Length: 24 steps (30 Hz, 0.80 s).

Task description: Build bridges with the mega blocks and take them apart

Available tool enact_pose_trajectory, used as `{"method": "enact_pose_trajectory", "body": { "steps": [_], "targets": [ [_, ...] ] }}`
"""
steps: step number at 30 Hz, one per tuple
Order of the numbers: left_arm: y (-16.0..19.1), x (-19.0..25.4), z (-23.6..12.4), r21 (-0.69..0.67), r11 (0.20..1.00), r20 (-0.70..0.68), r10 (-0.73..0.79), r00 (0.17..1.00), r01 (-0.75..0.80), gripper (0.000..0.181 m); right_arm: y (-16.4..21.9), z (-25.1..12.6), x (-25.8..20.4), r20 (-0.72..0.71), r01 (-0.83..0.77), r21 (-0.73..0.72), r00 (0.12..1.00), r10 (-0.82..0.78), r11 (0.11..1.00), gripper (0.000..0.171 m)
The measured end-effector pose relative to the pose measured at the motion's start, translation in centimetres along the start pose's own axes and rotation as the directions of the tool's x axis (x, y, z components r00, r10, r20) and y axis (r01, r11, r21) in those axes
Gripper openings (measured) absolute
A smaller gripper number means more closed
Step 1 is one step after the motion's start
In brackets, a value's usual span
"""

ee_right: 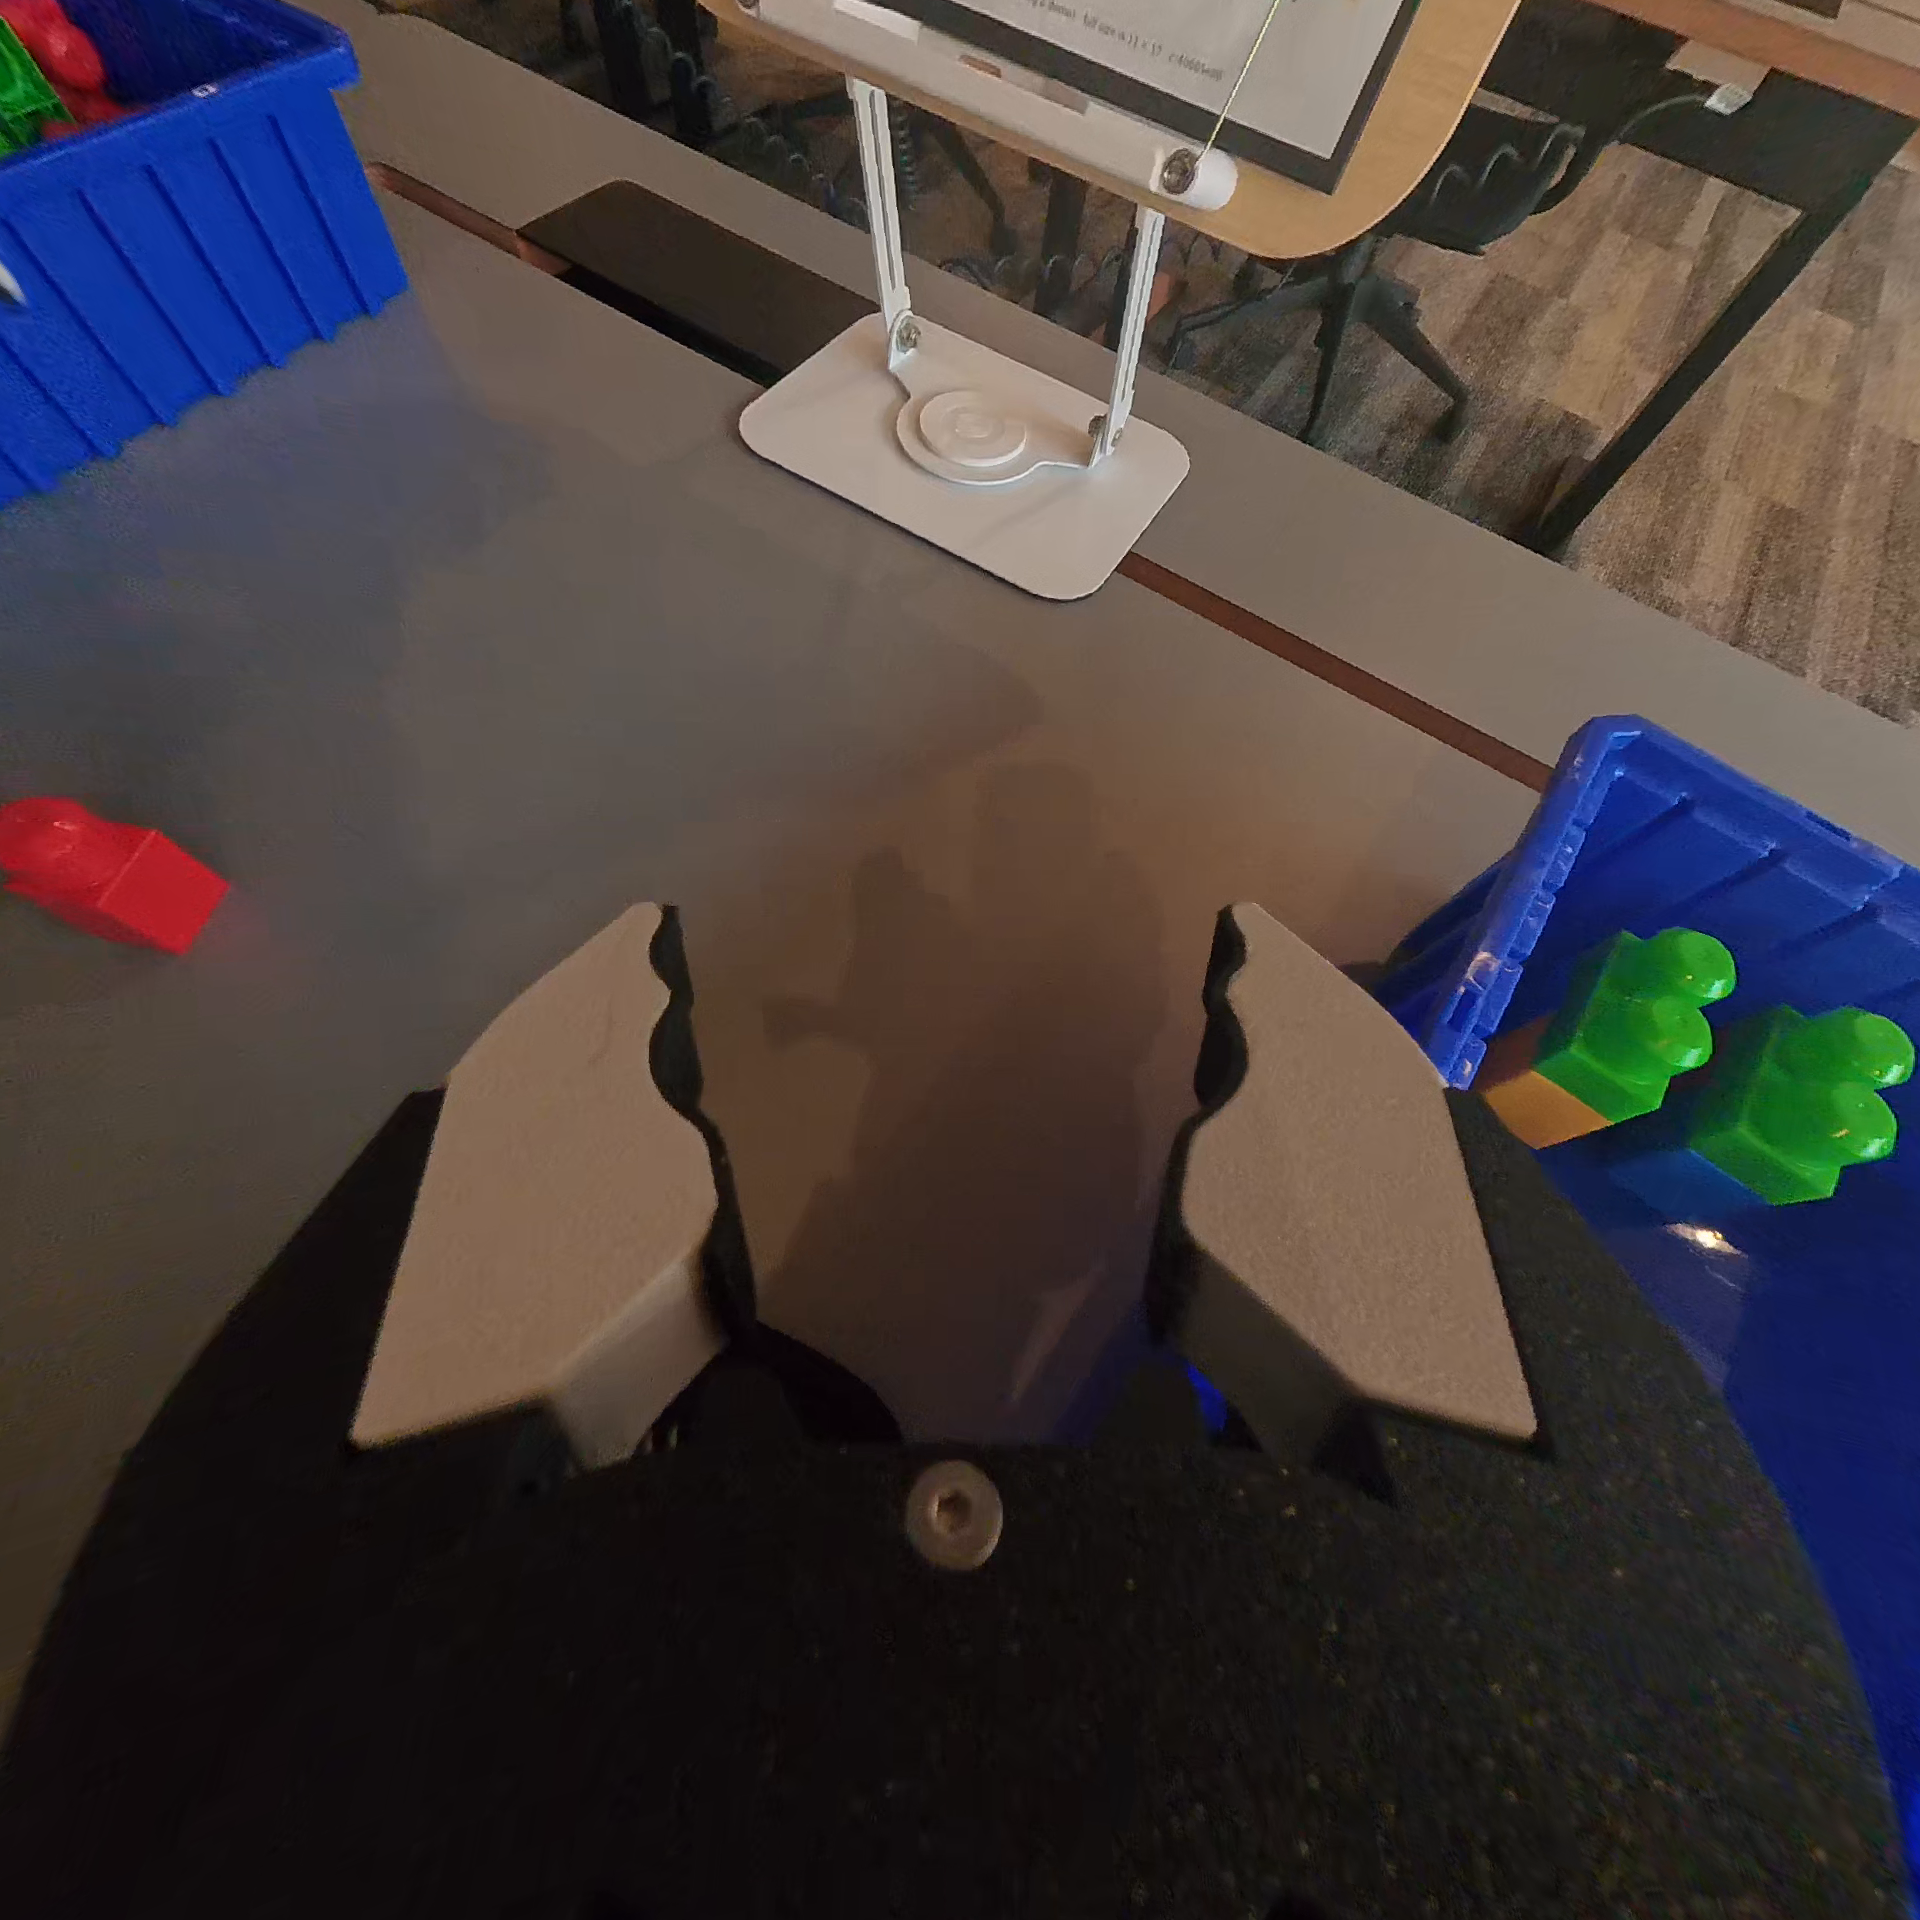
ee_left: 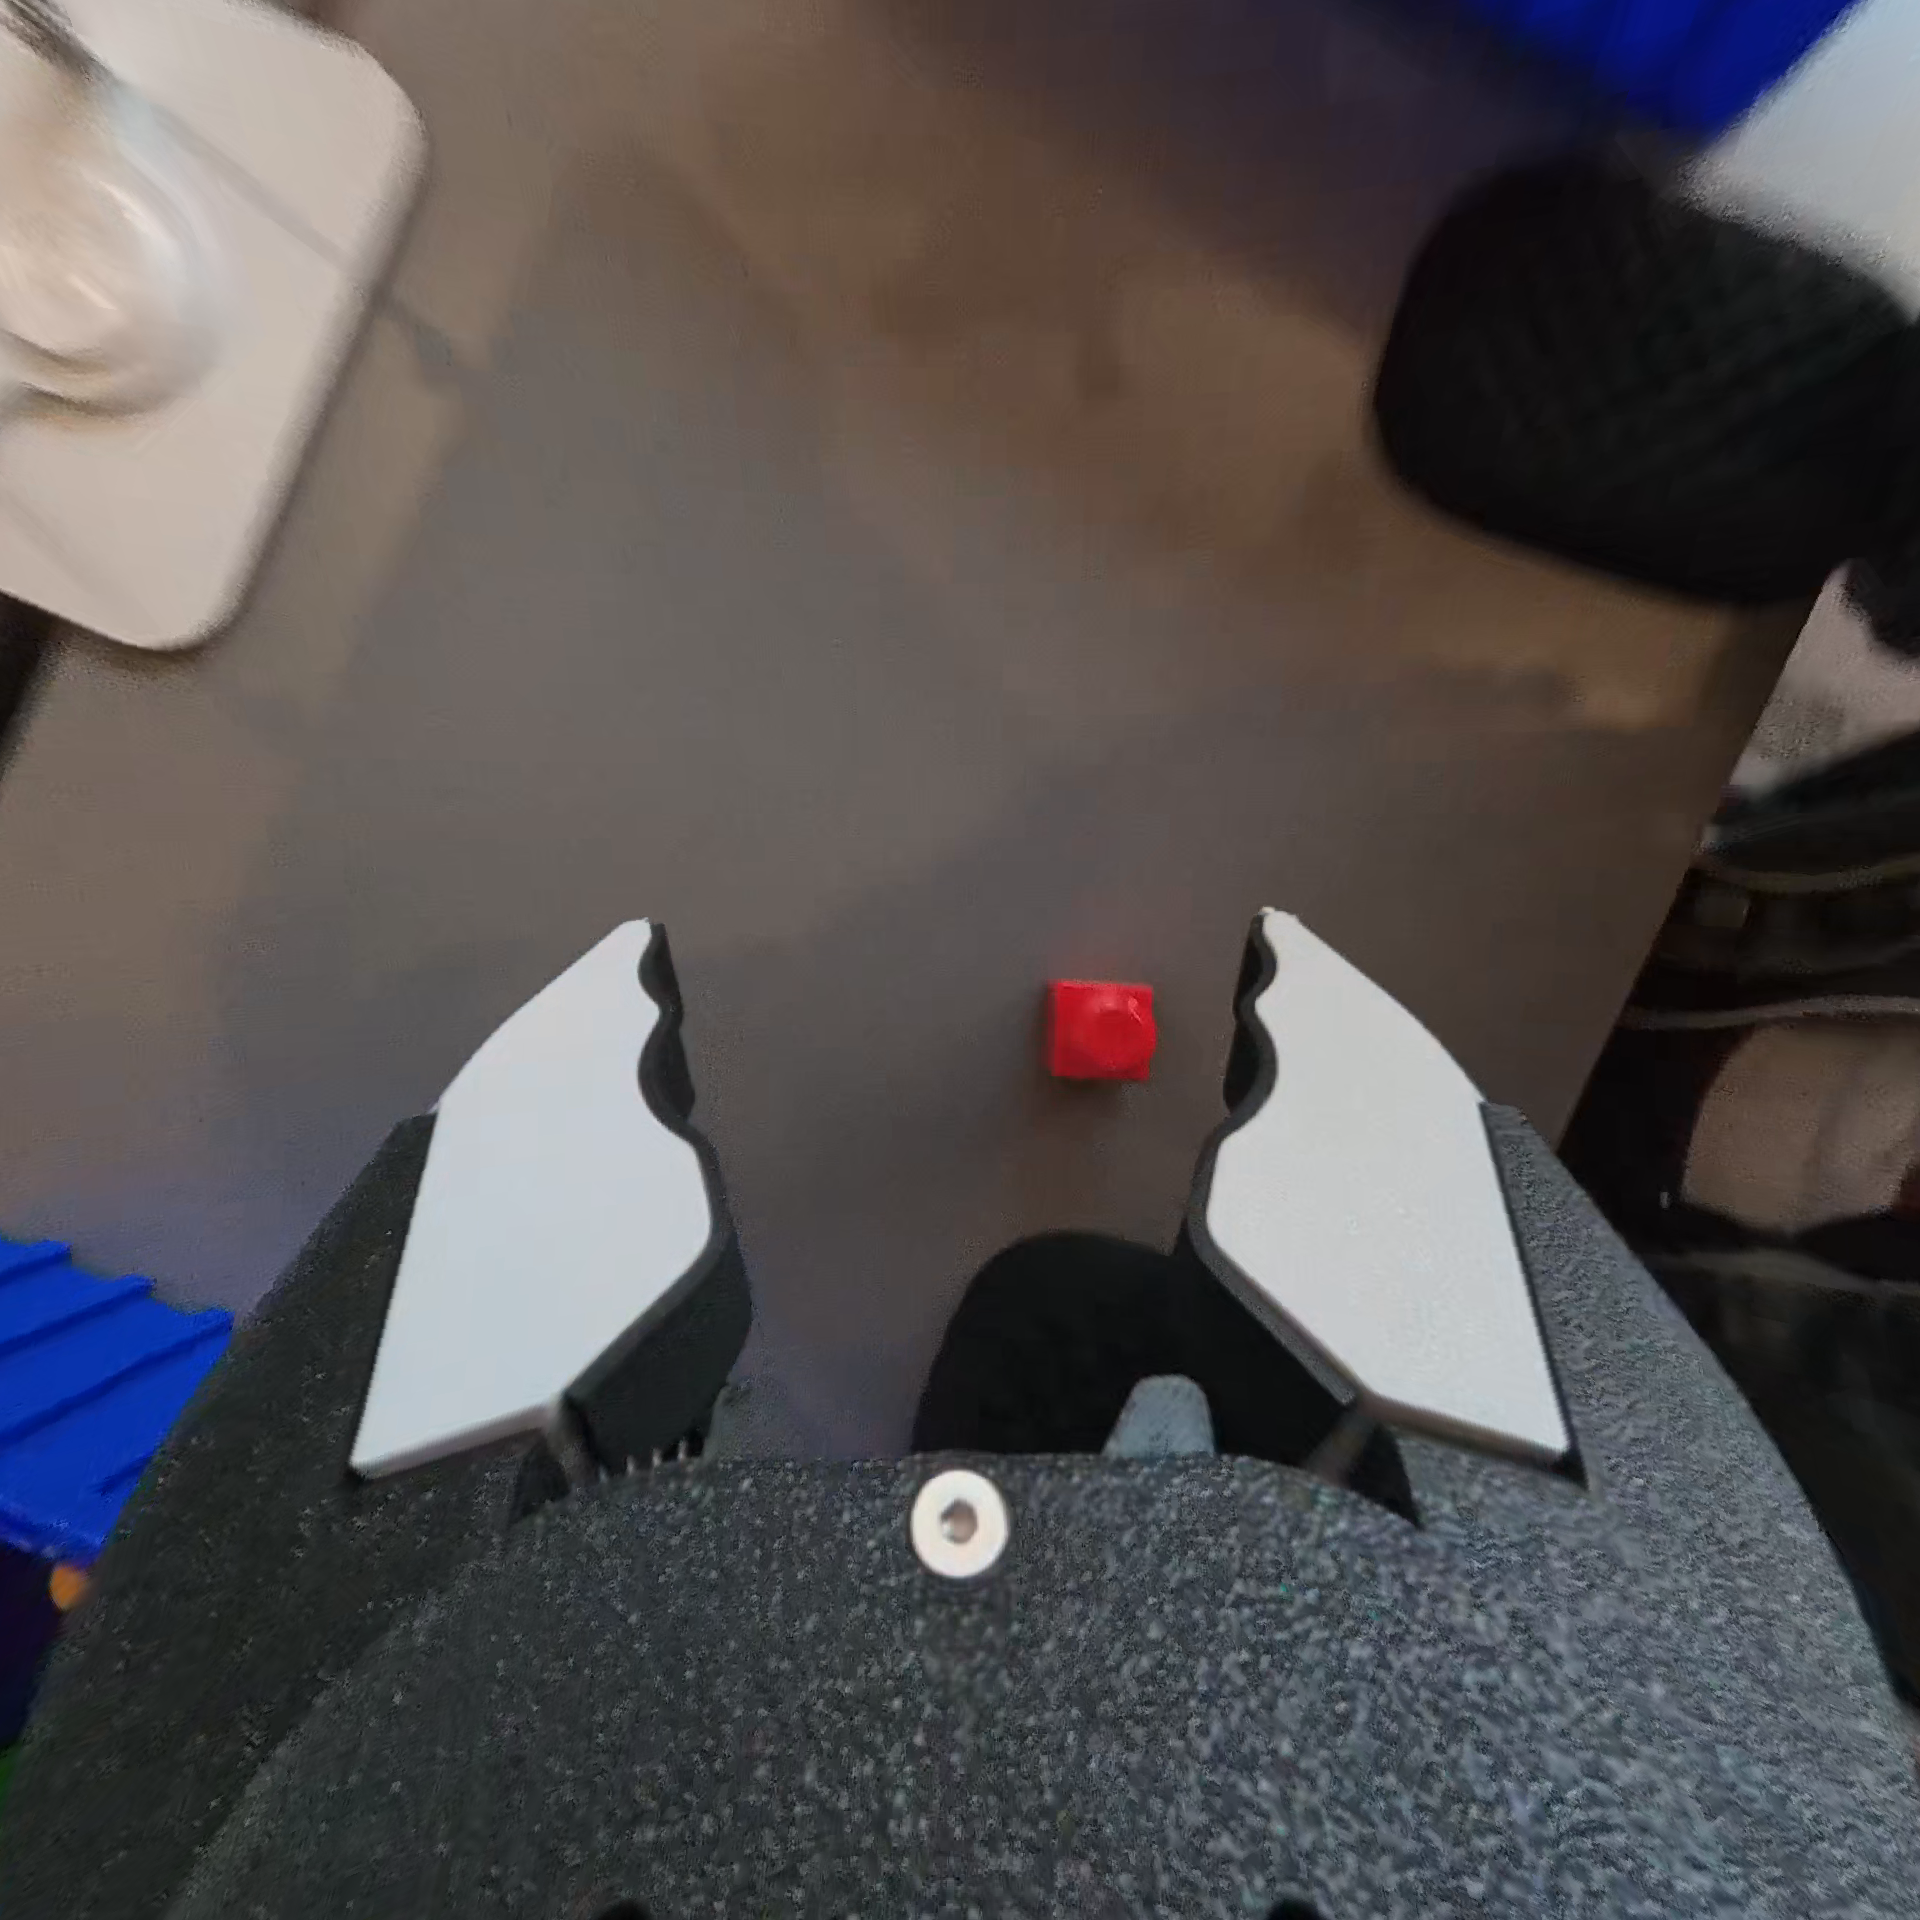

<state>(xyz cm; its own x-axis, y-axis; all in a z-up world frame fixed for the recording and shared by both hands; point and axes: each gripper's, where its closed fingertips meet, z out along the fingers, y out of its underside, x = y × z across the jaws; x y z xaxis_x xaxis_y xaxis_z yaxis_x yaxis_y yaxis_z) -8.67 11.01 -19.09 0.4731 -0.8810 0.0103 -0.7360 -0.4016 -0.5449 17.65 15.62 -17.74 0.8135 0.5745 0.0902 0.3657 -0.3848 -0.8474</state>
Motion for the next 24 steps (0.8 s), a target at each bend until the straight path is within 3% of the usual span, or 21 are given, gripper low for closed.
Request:
{"method": "enact_pose_trajectory", "body": {
  "steps": [5,10,17,20,22,24],
  "targets": [
    [-0.5,-2.8,-7.7,0.402,0.912,0.079,-0.119,0.99,0.078,0.105,-0.1,0.4,-0.4,0.02,0.007,-0.005,1.0,-0.007,1.0,0.095],
    [2.1,-5.3,-14.9,0.627,0.773,0.124,-0.224,0.967,0.099,0.104,-0.3,0.5,-0.7,0.034,0.008,-0.005,0.999,-0.008,1.0,0.093],
    [8.2,-9.0,-23.0,0.791,0.612,0.275,-0.316,0.908,-0.027,0.089,-0.4,0.8,-0.5,0.022,-0.009,-0.008,1.0,0.009,1.0,0.092],
    [11.9,-10.8,-24.5,0.778,0.623,0.359,-0.347,0.866,-0.073,0.072,-0.2,1.0,-0.5,0.02,-0.014,-0.012,1.0,0.014,1.0,0.092],
    [14.3,-11.8,-24.1,0.766,0.642,0.341,-0.366,0.866,-0.03,0.047,-0.2,1.0,-0.5,0.014,-0.02,-0.016,1.0,0.021,1.0,0.092],
    [16.8,-13.2,-23.1,0.755,0.653,0.296,-0.421,0.857,0.061,0.036,-0.1,1.1,-0.4,0.005,-0.027,-0.02,1.0,0.027,0.999,0.092]
  ]
}}
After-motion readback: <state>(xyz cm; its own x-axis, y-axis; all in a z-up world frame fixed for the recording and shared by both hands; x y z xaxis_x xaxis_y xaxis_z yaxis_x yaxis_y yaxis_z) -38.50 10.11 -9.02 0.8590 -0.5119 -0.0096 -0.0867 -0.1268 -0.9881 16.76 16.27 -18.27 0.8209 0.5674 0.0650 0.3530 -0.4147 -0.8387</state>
